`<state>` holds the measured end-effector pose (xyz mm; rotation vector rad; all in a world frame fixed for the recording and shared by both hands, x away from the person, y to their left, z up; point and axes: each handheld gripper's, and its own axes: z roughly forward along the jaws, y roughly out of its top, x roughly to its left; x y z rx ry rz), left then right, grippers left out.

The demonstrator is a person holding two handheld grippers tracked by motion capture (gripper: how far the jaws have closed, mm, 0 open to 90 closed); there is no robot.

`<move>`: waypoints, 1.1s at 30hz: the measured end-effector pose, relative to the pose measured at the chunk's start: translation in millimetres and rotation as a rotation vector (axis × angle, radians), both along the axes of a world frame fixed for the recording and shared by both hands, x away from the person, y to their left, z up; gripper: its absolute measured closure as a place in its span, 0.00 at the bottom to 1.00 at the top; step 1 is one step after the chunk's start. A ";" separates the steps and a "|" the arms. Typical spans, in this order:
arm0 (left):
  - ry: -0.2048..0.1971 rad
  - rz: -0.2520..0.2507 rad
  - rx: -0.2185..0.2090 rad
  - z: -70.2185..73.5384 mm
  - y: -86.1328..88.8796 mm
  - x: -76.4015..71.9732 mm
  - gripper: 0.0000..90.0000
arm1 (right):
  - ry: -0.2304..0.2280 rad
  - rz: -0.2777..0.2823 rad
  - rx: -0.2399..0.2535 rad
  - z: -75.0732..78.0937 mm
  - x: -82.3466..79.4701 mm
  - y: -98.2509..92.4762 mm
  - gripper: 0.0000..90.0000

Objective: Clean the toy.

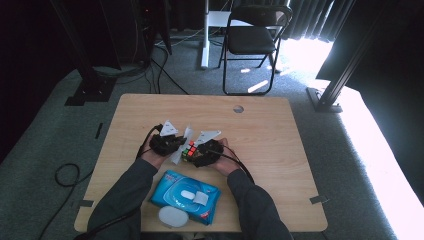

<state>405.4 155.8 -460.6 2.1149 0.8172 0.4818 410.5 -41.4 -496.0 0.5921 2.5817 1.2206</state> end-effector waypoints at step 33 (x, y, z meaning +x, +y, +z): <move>0.011 -0.202 -0.013 2.7 -26.3 -15.8 0.97 | -0.003 -0.001 0.015 2.2 -0.3 4.9 0.38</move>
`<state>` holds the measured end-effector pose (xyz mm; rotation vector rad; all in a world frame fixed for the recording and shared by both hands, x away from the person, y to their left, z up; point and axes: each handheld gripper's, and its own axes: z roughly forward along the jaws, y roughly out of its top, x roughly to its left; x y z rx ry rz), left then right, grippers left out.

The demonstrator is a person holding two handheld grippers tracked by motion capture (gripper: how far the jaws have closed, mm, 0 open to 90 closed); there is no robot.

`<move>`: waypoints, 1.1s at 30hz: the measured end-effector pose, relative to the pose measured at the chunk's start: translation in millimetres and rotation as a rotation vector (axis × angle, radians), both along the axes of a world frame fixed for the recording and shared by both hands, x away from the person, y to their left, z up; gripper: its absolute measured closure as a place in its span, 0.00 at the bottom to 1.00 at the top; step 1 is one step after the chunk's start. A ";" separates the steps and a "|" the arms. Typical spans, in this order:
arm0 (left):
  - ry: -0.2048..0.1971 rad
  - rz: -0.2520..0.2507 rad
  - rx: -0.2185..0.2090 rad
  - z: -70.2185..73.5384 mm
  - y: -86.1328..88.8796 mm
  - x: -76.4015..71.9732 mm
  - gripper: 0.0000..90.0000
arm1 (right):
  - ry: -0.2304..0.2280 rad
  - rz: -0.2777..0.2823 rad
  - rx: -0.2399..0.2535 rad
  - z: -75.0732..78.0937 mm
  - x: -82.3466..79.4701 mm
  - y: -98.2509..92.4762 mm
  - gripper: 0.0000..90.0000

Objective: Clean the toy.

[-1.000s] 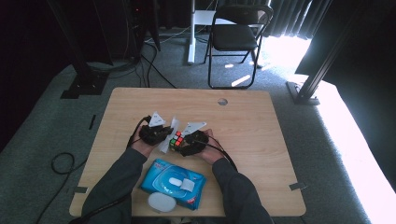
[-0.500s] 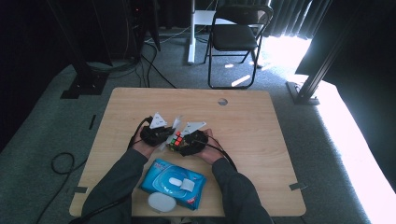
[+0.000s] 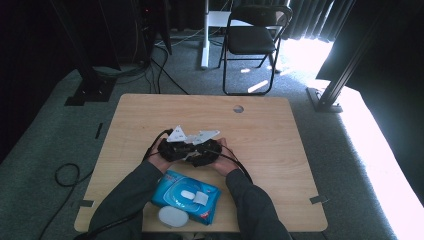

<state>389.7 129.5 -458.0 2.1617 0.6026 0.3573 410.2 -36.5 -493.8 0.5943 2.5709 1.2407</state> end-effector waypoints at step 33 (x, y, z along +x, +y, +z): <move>-0.036 0.060 0.028 -2.7 17.9 -5.8 0.96 | -0.001 -0.010 -0.003 0.1 0.8 -7.3 0.38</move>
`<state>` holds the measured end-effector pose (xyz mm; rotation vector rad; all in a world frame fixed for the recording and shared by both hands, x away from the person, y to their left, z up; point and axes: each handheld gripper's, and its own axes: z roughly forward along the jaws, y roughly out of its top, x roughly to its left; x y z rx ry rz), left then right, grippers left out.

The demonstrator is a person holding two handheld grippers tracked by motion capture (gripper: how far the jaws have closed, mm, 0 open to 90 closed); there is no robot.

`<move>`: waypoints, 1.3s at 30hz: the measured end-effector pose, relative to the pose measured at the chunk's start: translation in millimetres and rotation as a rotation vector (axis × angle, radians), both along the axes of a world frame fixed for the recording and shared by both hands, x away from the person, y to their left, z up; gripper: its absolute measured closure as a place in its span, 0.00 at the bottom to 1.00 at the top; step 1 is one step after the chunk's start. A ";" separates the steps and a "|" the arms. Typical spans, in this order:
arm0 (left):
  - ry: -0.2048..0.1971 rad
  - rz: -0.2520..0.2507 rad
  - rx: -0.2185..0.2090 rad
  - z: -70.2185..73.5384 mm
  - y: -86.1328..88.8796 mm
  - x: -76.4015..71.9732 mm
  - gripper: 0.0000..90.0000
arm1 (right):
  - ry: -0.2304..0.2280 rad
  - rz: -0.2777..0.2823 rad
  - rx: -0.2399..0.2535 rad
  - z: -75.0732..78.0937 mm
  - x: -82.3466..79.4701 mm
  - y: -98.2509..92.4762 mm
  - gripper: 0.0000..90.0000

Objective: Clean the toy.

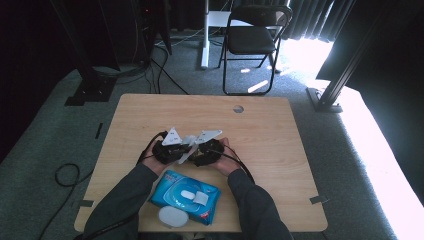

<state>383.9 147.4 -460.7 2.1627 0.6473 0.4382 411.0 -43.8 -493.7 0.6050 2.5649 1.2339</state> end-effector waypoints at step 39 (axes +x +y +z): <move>0.120 0.029 -0.112 -20.2 35.3 13.7 0.97 | -0.014 0.023 0.103 15.6 -2.9 -20.8 0.38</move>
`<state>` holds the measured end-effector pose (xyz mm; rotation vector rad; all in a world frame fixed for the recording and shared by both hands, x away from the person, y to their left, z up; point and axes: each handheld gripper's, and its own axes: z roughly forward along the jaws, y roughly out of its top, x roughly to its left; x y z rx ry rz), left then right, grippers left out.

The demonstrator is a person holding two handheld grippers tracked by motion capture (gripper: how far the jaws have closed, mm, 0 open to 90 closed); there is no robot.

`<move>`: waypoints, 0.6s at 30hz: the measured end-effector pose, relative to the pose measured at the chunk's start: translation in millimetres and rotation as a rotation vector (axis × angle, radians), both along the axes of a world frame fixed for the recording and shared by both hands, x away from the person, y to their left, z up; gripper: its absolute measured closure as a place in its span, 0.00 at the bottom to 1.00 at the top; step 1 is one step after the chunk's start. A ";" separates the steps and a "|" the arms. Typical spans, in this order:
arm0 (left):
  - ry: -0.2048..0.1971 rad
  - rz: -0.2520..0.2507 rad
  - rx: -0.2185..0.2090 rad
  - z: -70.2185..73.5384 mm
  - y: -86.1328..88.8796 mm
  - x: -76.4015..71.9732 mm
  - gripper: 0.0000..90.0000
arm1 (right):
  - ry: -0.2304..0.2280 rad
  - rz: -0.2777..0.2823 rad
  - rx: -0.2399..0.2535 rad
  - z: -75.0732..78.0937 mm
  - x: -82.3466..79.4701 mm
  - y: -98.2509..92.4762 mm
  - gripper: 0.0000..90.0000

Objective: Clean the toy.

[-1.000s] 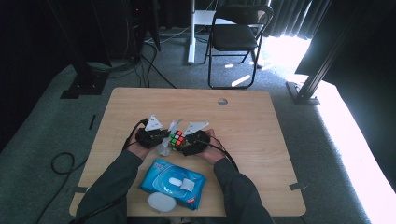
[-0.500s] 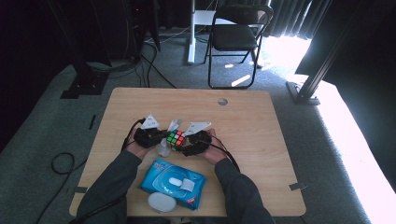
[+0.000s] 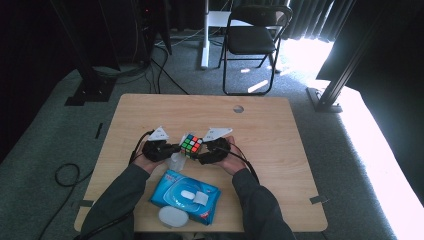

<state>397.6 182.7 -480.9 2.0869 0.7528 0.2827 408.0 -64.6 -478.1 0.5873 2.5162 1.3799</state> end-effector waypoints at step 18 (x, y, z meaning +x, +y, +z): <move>-0.015 -0.009 -0.056 12.8 5.8 0.2 0.97 | 0.012 0.024 -0.001 -3.1 -1.3 3.3 0.38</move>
